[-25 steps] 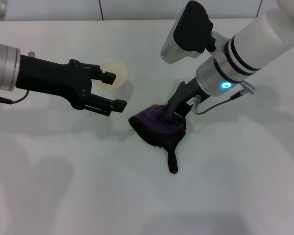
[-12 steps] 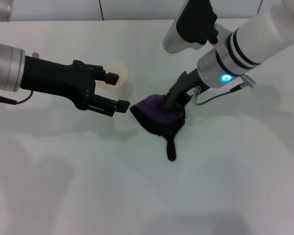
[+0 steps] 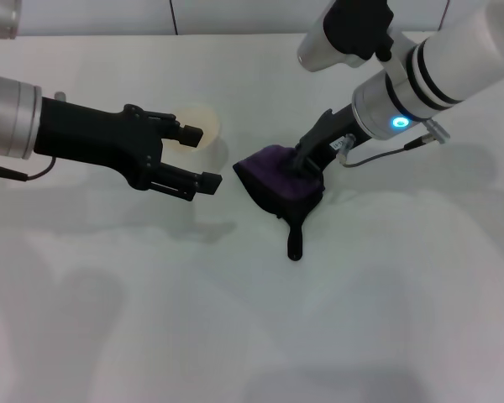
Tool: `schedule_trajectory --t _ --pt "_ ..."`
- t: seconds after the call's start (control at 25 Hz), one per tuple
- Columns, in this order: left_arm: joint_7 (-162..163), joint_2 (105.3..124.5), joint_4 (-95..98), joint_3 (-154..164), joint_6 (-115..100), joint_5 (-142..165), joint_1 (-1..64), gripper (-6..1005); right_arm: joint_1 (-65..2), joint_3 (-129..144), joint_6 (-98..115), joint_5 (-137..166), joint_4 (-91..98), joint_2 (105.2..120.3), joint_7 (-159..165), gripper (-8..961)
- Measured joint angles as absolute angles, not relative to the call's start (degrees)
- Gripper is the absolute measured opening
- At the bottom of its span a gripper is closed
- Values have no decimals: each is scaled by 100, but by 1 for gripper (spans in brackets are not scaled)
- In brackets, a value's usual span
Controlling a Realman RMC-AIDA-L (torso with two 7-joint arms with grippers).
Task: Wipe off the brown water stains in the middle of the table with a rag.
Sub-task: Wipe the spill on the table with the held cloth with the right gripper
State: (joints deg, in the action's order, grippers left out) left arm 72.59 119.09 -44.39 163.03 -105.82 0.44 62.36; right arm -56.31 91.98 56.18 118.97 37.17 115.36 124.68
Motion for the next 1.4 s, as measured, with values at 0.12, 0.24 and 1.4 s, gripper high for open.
schedule_trajectory --t 0.12,0.24,1.4 --pt "7246 11909 -4435 16303 -10582 44 6227 881 -5590 9219 5758 11899 3721 11540 12459 96" --pt "7232 11909 -4380 16303 -10574 43 6225 881 -5542 9235 5986 11901 3800 11567 12440 96" --pt "7215 11909 -4289 16303 -10511 -205 6181 879 -5479 9356 5994 11977 4001 11592 12434 96"
